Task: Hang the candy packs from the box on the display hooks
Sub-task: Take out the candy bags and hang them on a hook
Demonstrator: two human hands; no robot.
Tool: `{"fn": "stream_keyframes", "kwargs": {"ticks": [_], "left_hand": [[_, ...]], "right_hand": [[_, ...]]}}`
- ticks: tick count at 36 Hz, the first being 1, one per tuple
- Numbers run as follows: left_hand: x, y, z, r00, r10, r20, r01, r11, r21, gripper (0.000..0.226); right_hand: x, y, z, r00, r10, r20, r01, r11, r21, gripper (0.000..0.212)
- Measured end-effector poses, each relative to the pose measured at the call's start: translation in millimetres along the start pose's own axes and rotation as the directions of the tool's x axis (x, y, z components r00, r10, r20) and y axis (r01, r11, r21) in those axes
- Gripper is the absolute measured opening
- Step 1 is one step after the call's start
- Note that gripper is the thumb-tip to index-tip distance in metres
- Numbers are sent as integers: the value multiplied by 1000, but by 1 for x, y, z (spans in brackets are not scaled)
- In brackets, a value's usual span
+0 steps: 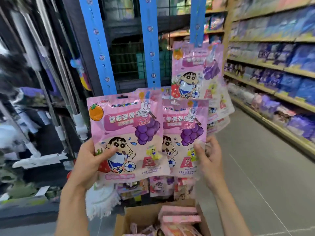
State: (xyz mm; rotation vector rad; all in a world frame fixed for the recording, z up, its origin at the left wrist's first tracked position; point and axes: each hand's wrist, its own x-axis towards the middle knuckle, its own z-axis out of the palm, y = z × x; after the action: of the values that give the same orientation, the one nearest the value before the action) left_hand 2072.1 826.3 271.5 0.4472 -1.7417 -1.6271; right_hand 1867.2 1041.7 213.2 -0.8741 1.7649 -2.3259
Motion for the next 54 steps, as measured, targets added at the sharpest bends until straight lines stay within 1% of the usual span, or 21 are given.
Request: {"fn": "stream_keyframes", "kwargs": {"ticks": [2, 3, 4, 5, 6, 7, 8, 11, 14, 15, 18, 20, 23, 26, 27, 31, 36, 40, 44, 48, 54], "left_hand": [[9, 18, 15, 999, 37, -21, -37, 999, -6, 22], [14, 26, 22, 997, 66, -46, -67, 998, -7, 19], [19, 33, 27, 994, 85, -71, -87, 996, -30, 22], [26, 39, 31, 993, 102, -64, -105, 994, -36, 17], [31, 45, 35, 991, 110, -72, -113, 993, -40, 25], [38, 50, 38, 989, 127, -73, -131, 991, -41, 50], [45, 56, 41, 988, 137, -66, -141, 989, -53, 62], [62, 73, 51, 981, 177, -83, -181, 983, -42, 47], [73, 86, 61, 972, 205, -115, -210, 977, -38, 82], [78, 89, 64, 968, 208, -138, -217, 975, -47, 83], [90, 97, 73, 964, 190, -187, -204, 977, -61, 57], [99, 100, 76, 964, 165, -206, -180, 982, -53, 51], [108, 102, 79, 964, 149, -220, -166, 984, -60, 56], [119, 102, 85, 959, 168, -227, -179, 983, -32, 81], [122, 100, 86, 957, 176, -229, -187, 982, -27, 80], [138, 93, 87, 962, 123, -245, -133, 991, -25, 49], [153, 89, 87, 939, 138, -314, -120, 990, 77, 36], [163, 91, 84, 939, 140, -315, -112, 988, 108, 18], [170, 93, 84, 941, 151, -305, -124, 987, 104, 11], [173, 97, 89, 949, 140, -282, -127, 990, 63, 13], [169, 97, 93, 960, 133, -246, -130, 991, 25, 18]], "right_hand": [[15, -12, 1, 997, -36, -61, 36, 999, -2, 10], [22, -18, 1, 994, -55, -94, 54, 998, -12, 11], [28, -23, 2, 989, -85, -121, 83, 996, -18, 13], [35, -30, 3, 984, -113, -141, 111, 994, -22, 17], [40, -34, 4, 980, -124, -155, 122, 992, -25, 20], [47, -39, 3, 976, -129, -174, 125, 992, -29, 22], [53, -46, 3, 973, -135, -190, 132, 991, -28, 23], [70, -62, 1, 970, -137, -203, 136, 991, -17, 23], [84, -73, -5, 965, -134, -227, 133, 991, -19, 32], [89, -75, -7, 962, -130, -241, 130, 991, -16, 29], [106, -80, -13, 962, -123, -245, 119, 992, -32, 23], [118, -80, -18, 964, -101, -245, 92, 995, -48, 22], [137, -81, -23, 965, -96, -246, 79, 994, -79, 28], [157, -83, -24, 962, -104, -253, 83, 992, -95, 29], [165, -85, -24, 961, -109, -256, 90, 992, -86, 28], [194, -93, -19, 960, -119, -254, 104, 992, -72, 17], [227, -112, -10, 951, -147, -273, 132, 988, -74, 27], [254, -125, -8, 935, -197, -294, 165, 978, -130, 15], [272, -136, -7, 925, -237, -298, 188, 965, -184, 13], [280, -147, -6, 945, -191, -264, 151, 975, -164, 18], [285, -148, -8, 963, -154, -221, 120, 980, -159, 11]]}}
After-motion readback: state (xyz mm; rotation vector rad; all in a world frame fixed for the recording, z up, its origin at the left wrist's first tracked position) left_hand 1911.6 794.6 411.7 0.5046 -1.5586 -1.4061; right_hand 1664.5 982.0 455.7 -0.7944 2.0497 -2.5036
